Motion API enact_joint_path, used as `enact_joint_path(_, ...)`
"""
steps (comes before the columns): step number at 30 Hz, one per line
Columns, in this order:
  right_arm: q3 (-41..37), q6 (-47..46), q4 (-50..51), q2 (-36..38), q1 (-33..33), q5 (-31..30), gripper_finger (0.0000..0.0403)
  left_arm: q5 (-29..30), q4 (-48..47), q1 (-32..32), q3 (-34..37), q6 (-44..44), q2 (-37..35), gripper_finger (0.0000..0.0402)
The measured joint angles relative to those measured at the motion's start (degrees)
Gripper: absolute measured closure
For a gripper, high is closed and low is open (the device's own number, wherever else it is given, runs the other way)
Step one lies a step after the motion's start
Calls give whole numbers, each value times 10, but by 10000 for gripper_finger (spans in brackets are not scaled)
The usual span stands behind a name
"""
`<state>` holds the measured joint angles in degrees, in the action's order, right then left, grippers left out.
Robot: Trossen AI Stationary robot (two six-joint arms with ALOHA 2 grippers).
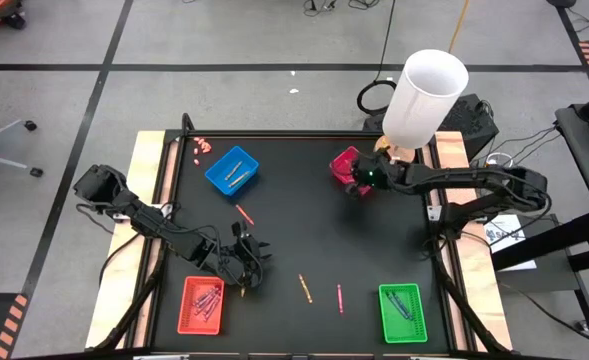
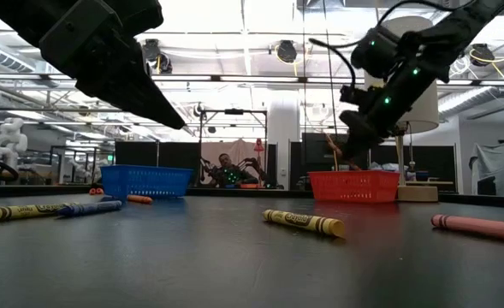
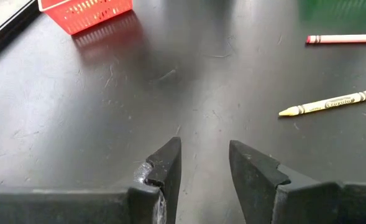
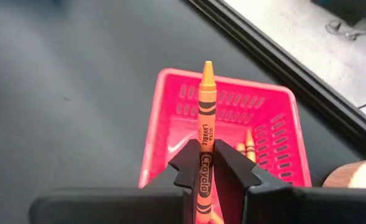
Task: Sort crayons
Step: Put the orange crayon into the red bin, then put the yellow crayon into the blue bin
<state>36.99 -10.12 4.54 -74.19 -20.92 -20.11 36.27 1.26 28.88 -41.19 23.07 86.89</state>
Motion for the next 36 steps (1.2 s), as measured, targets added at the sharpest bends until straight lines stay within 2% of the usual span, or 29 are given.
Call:
enact_joint_path(8,0,7,1,-25,-38,8,375,0,0,0,0,0,0,268)
enact_joint_path(23,0,-12,1,-32,-29,7,373,0,53,0,0,-35,0,268)
enact_joint_path(26,0,-10,5,-32,-28,6,357,0,65,0,0,-44,0,268)
enact_joint_path(31,0,-7,7,-28,-26,6,305,0,72,0,0,-45,0,268)
enact_joint_path(36,0,3,9,16,2,5,263,0,75,0,0,-45,0,268)
